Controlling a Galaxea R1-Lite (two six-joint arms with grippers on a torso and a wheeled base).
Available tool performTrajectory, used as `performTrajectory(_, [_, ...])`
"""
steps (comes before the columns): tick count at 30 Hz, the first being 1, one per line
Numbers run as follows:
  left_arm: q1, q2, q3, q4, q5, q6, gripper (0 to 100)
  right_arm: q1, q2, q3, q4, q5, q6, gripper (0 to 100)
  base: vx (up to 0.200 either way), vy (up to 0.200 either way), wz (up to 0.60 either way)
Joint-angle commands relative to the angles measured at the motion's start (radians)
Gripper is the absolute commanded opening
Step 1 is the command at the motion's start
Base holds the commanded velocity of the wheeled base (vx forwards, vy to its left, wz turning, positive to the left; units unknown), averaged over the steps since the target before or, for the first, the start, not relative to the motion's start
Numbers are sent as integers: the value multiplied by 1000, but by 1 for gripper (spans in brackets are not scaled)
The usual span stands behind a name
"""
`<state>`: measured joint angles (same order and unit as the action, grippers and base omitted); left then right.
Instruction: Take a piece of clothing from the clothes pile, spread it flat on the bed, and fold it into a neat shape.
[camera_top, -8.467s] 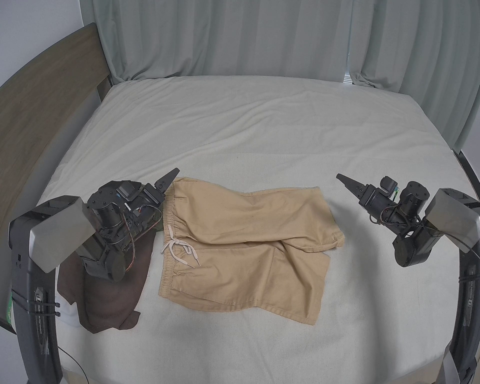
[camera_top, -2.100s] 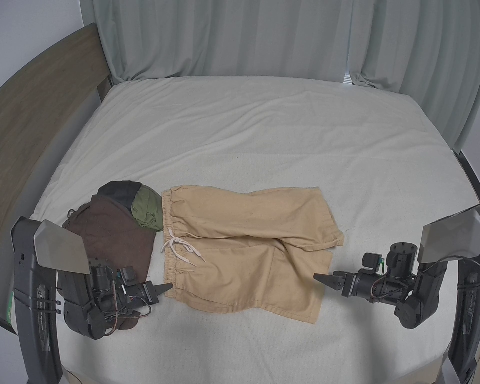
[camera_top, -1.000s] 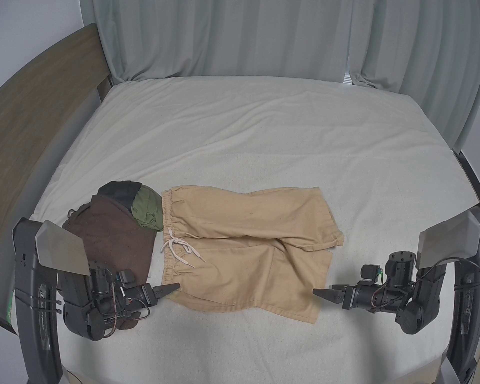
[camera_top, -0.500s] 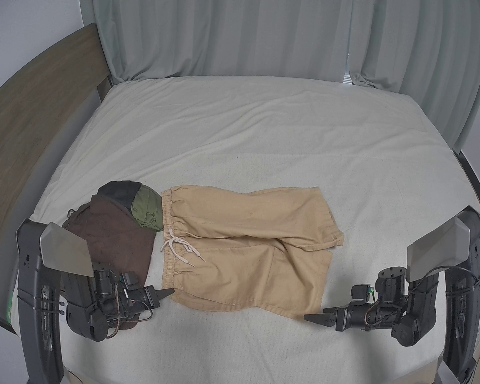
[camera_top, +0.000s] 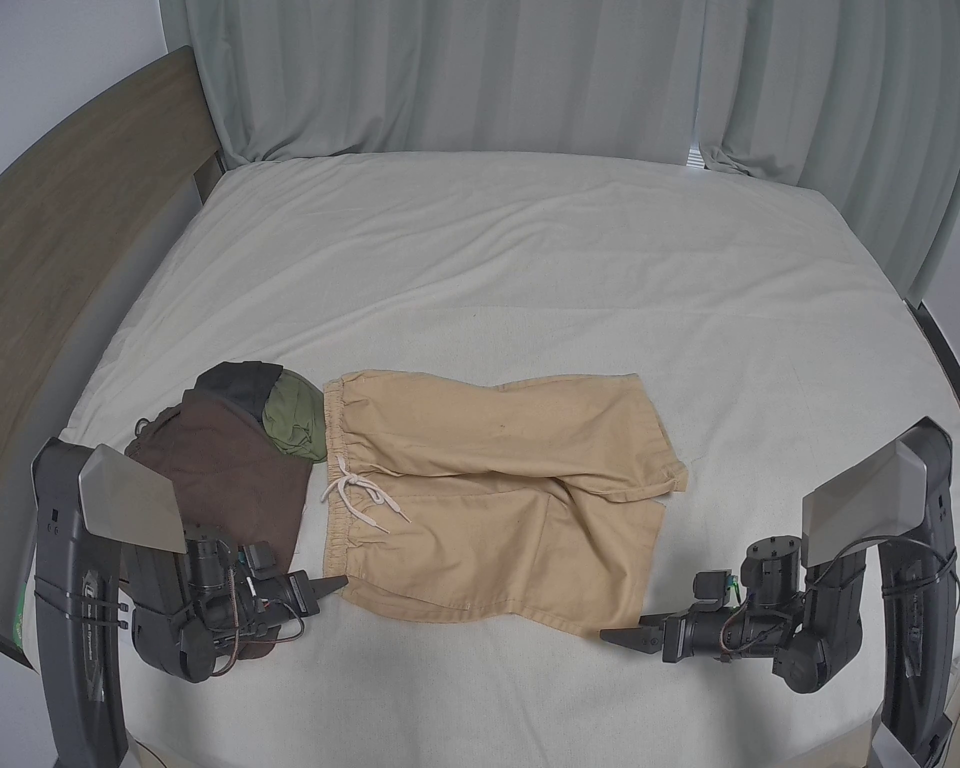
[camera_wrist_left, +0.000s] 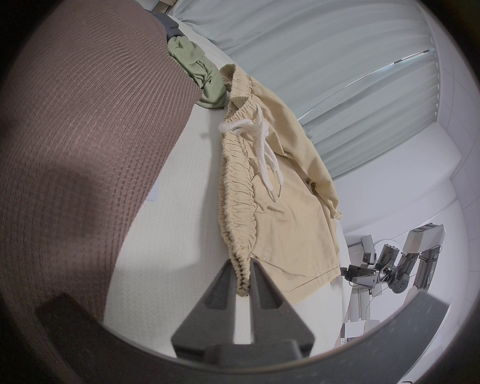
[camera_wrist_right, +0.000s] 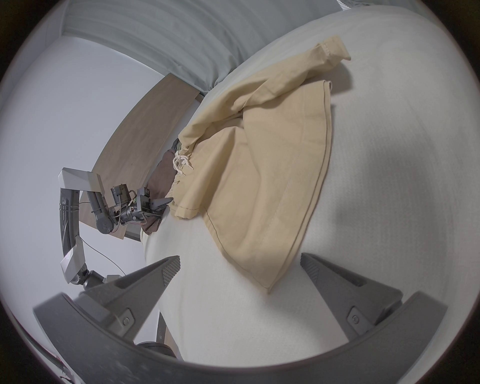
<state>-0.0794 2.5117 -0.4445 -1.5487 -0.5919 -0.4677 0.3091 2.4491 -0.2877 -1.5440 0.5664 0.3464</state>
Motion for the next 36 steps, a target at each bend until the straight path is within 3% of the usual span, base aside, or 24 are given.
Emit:
performTrajectory(1, [1, -2, 0, -1, 0, 0, 0, 16, 34, -8, 1, 0, 0, 100, 0, 0, 0])
performTrajectory(14, [1, -1, -5, -1, 0, 0, 0, 27, 53, -38, -1, 0, 2, 100, 0, 0, 0])
performTrajectory(15, [1, -1, -5, -1, -2, 0, 0, 27, 53, -38, -1, 0, 3, 0, 0, 0, 0])
performTrajectory(36, [10, -56, 3, -1, -3, -6, 0, -18, -27, 27, -1, -10, 0, 0, 0, 0, 0])
